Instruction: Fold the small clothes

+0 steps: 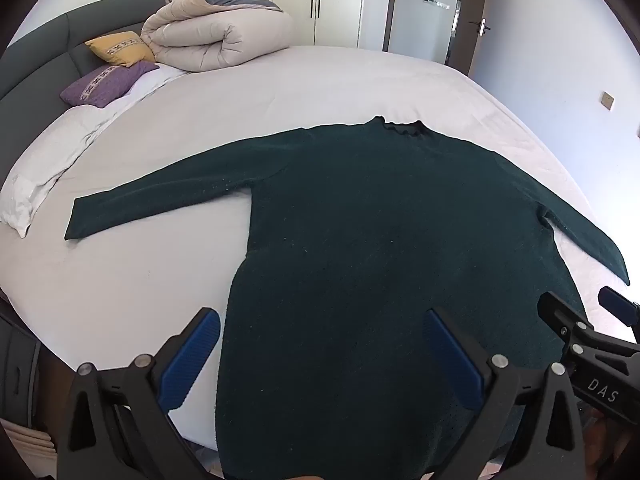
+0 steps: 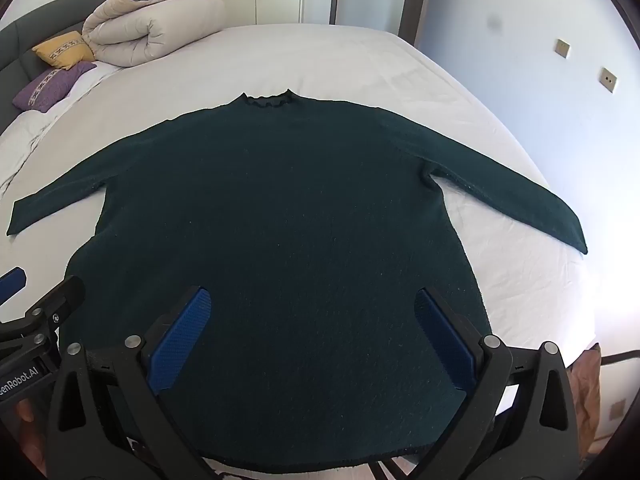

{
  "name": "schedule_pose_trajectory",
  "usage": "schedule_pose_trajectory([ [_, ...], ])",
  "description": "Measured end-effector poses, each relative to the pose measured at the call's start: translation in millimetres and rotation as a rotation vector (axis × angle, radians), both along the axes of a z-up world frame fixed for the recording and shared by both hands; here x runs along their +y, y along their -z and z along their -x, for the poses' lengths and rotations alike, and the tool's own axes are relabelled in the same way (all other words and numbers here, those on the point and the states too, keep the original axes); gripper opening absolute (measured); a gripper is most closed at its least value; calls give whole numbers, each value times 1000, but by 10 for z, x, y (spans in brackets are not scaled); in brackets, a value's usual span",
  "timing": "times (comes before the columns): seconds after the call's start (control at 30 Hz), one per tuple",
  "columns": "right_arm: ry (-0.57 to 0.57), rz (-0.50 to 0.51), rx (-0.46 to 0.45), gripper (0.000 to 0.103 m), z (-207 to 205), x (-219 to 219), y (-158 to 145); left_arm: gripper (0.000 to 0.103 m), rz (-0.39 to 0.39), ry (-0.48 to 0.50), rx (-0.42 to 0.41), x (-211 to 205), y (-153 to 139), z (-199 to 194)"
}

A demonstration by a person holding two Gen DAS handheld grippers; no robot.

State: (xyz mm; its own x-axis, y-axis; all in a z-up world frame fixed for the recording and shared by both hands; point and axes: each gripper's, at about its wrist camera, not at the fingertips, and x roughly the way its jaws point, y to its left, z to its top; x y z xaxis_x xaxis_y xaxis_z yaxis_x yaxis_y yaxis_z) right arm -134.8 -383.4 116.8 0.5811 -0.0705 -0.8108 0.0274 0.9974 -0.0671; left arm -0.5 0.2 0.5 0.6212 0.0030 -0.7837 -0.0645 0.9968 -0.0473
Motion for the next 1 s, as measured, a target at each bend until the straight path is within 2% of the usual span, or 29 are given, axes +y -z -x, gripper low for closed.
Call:
schedule_pose_trajectory([
  [1.0, -1, -4, 11, 103, 41, 42, 43, 103, -1, -1, 10, 50, 21, 32],
])
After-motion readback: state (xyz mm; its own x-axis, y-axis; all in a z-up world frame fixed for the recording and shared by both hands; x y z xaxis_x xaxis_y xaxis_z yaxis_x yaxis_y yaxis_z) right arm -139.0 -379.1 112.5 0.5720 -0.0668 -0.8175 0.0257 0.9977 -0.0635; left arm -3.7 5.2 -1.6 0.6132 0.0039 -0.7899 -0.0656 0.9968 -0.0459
